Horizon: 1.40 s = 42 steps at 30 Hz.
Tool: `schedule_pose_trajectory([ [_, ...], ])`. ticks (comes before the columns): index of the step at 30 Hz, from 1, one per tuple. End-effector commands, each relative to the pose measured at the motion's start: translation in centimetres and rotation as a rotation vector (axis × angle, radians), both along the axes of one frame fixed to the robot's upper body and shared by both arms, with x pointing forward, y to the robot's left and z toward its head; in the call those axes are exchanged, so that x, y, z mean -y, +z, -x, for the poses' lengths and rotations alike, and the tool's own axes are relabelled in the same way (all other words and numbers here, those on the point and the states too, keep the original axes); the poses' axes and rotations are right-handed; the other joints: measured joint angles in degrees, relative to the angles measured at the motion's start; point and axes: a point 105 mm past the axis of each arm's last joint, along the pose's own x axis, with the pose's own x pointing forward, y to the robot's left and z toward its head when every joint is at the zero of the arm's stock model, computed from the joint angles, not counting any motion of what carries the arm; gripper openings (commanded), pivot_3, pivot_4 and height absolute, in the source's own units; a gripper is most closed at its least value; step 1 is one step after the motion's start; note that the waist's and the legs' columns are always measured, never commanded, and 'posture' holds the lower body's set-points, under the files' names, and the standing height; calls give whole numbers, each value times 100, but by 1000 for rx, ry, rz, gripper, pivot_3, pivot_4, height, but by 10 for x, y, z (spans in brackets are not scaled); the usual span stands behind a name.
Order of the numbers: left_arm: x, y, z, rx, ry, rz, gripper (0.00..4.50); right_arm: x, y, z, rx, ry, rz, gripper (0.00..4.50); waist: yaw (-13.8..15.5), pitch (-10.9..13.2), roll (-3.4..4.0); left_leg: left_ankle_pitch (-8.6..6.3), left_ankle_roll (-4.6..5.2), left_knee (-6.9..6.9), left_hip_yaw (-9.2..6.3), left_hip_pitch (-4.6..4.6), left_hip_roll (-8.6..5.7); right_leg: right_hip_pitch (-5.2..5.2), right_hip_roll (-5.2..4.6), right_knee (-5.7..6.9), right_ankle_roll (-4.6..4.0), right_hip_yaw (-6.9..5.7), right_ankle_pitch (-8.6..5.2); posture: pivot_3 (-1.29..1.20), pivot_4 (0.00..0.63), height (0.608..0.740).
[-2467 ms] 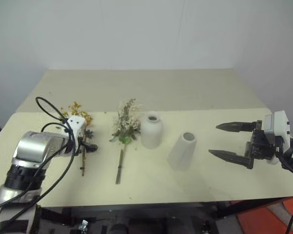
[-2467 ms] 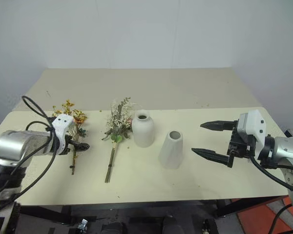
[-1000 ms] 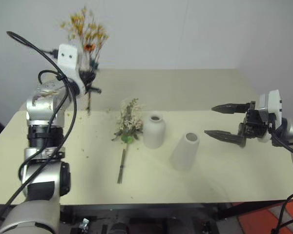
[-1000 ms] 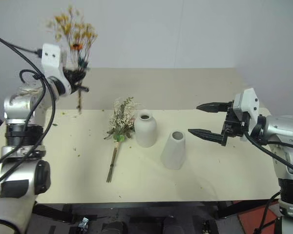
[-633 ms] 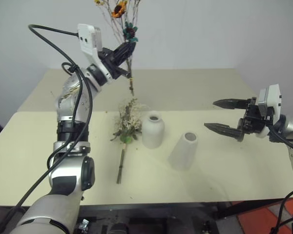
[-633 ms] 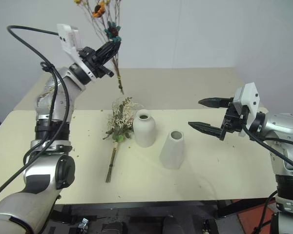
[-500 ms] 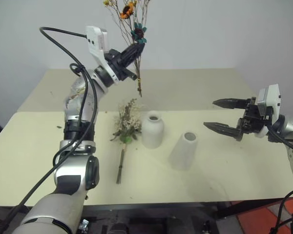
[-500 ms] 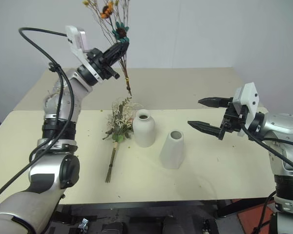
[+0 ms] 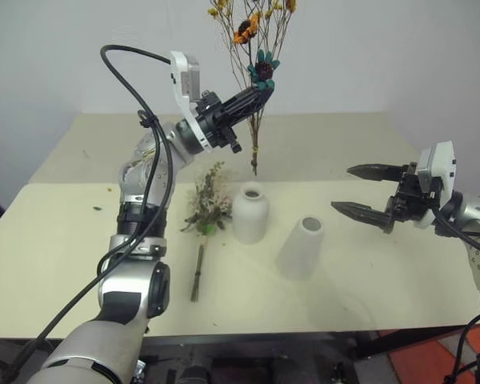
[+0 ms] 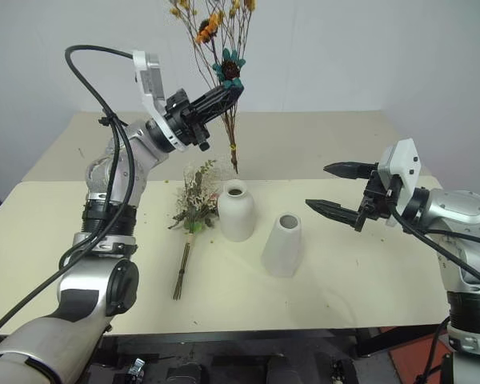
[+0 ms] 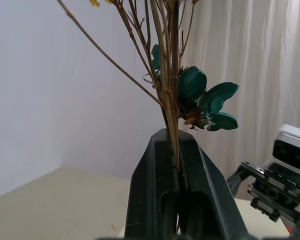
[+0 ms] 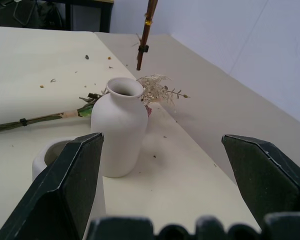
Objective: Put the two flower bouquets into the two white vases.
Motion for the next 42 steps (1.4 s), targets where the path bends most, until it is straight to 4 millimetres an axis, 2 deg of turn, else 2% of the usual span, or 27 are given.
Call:
schedule_pose_trajectory([
  [1, 5, -1, 10, 52, -39, -22, 23, 0, 11, 5, 44, 4, -15, 4455, 0, 0, 0, 0, 0, 0, 0, 0, 0, 0, 0, 0, 0, 0, 0, 0, 150, 740],
  [15, 12, -31, 6, 30, -8, -75, 23, 2, 12, 5, 28, 1, -15, 4455, 1, 0, 0, 0, 0, 0, 0, 0, 0, 0, 0, -1, 0, 0, 0, 0, 150, 740],
  [26, 9, -53, 5, -26, 20, -124, 23, 4, 15, 5, 25, 0, -13, 4455, 5, 0, 0, 0, 0, 0, 0, -1, 0, 0, 0, -1, -1, 0, 0, 0, 150, 740],
  [31, 8, -53, 8, -23, 20, -143, 1262, 3, 14, 4, 27, 1, -15, 4455, 1, 0, 0, 0, 0, 0, 0, 0, 0, 0, 0, -1, 0, 0, 0, 0, 150, 740],
  [36, -1, -49, 15, 9, 47, -152, 2915, 4, 13, 4, 25, -1, -17, 4455, 2, 0, 0, 0, 0, 0, 0, 0, 0, 0, 0, -1, -1, 0, 0, 0, 150, 740],
  [40, -15, -54, 21, 3, 104, -182, 4221, 4, 12, 2, 23, 0, -18, 4455, -3, 0, 1, 0, 0, 0, 0, 2, 1, 0, 0, 0, -1, 1, 0, 0, 150, 740],
  [41, -19, -58, 22, -6, 124, -195, 4476, 4, 12, 2, 22, 0, -18, 4455, -4, 0, 1, 0, 0, 0, 0, 4, 2, 1, 1, 1, -1, 1, 0, 0, 150, 740],
  [42, -23, -61, 22, -16, 140, -204, 4476, 4, 12, 2, 22, 0, -18, 4455, -3, 0, 1, 0, 0, 0, 0, 4, 2, 1, 1, 1, -1, 1, 0, 0, 150, 740],
])
